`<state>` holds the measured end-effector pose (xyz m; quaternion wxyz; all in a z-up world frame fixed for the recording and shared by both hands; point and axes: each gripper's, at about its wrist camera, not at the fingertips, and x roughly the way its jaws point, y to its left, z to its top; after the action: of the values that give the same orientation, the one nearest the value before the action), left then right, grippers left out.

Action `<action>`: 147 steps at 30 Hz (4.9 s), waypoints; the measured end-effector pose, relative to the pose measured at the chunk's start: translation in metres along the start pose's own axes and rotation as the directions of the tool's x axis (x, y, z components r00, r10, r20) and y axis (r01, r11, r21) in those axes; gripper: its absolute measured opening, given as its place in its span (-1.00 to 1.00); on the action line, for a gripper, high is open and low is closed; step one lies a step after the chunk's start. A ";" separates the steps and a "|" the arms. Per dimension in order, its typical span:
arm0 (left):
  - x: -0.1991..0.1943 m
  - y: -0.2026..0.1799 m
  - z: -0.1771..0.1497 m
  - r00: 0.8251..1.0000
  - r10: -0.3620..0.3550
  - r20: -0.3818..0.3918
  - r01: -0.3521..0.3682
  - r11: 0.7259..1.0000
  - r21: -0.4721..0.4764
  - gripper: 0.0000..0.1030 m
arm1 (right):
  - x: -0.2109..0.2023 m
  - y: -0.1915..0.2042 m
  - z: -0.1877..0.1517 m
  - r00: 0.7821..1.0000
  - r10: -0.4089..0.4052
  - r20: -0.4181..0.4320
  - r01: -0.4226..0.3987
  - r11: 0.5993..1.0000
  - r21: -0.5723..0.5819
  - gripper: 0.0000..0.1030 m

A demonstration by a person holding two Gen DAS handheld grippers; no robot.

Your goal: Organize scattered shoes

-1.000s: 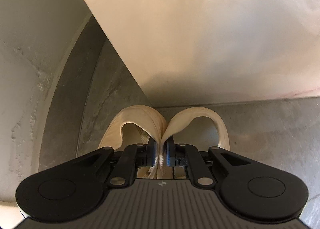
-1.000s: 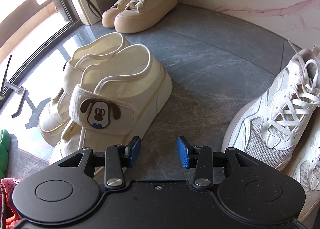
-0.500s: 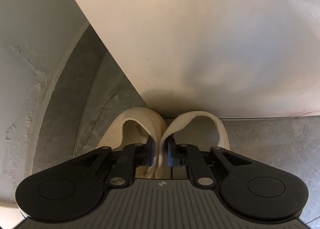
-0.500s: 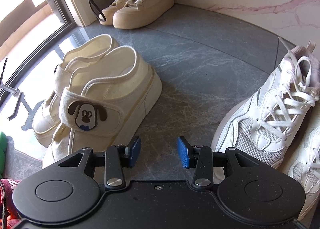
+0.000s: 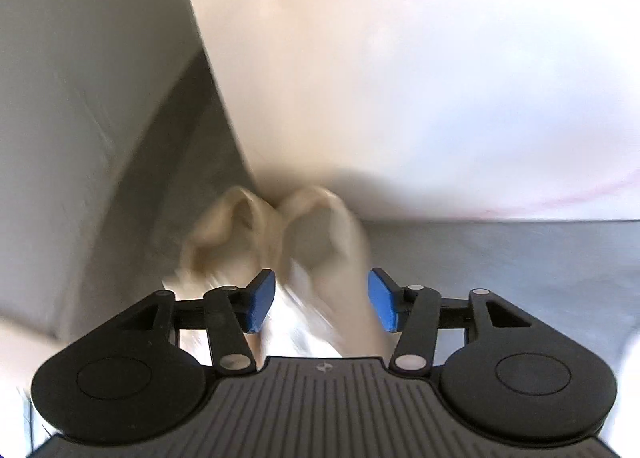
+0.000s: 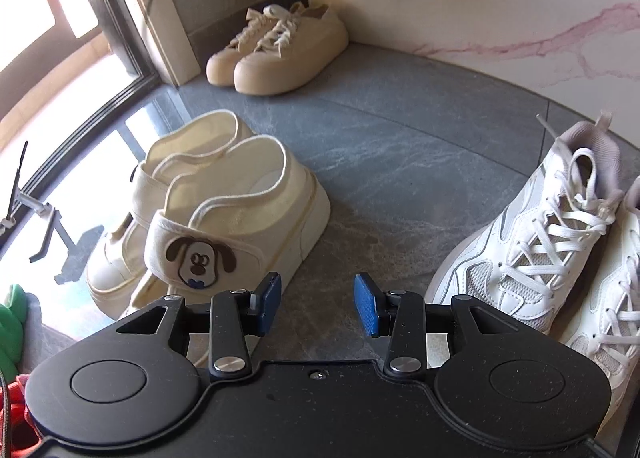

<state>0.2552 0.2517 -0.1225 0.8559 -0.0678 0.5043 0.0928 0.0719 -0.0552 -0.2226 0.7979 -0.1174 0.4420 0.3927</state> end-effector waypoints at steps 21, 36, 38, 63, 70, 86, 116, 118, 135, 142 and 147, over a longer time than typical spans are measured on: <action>-0.065 -0.125 -0.209 0.964 0.027 -0.263 0.010 0.990 0.138 0.06 | -0.014 0.004 -0.035 0.997 0.021 0.080 -0.033 0.989 0.147 -0.22; -0.023 -0.134 -0.223 0.939 0.087 -0.333 0.005 0.964 0.267 -0.62 | -0.019 -0.008 -0.047 0.990 0.072 0.120 -0.101 0.961 0.257 -0.21; -0.026 -0.130 -0.225 0.945 0.063 -0.320 0.019 0.969 0.245 -0.68 | -0.019 -0.008 -0.047 0.989 0.076 0.124 -0.106 0.961 0.254 -0.21; 0.005 -0.134 -0.110 0.988 0.053 -0.143 -0.028 0.985 0.172 -0.97 | -0.019 -0.018 -0.057 0.995 0.053 0.087 -0.076 0.953 0.293 -0.21; 0.037 -0.130 -0.054 0.987 0.105 -0.122 -0.086 0.984 0.154 -0.97 | -0.016 -0.021 -0.061 0.997 0.041 0.069 -0.060 0.954 0.295 -0.21; 0.066 -0.134 0.049 0.985 0.167 -0.037 -0.158 0.972 0.176 -1.00 | -0.007 -0.016 -0.038 0.991 -0.081 -0.107 0.098 0.982 0.164 -0.12; 0.092 -0.135 0.013 0.949 0.102 -0.298 -0.073 0.992 0.107 -0.60 | 0.004 -0.006 -0.038 0.978 -0.088 -0.188 0.110 0.988 0.110 -0.05; 0.095 -0.138 0.011 0.951 0.129 -0.280 -0.096 0.987 0.128 -0.93 | 0.001 -0.006 -0.037 0.980 -0.087 -0.179 0.108 0.988 0.111 -0.05; 0.108 -0.158 0.036 0.956 0.234 -0.178 -0.194 0.957 0.216 -0.99 | 0.005 -0.005 -0.022 0.955 -0.136 -0.264 0.149 0.988 0.030 -0.04; 0.103 -0.156 0.041 0.950 0.237 -0.206 -0.199 0.961 0.190 -0.76 | 0.003 -0.003 -0.019 0.956 -0.130 -0.263 0.137 0.991 0.009 -0.04; 0.057 -0.160 0.020 0.975 0.189 -0.113 -0.157 0.957 0.246 -0.14 | 0.005 -0.006 -0.017 0.959 -0.122 -0.255 0.132 0.991 0.023 -0.04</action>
<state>0.3356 0.1053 -0.1587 0.8102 0.0723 0.5726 0.1022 0.0673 -0.0657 -0.2373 0.7608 -0.1788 0.5394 0.3135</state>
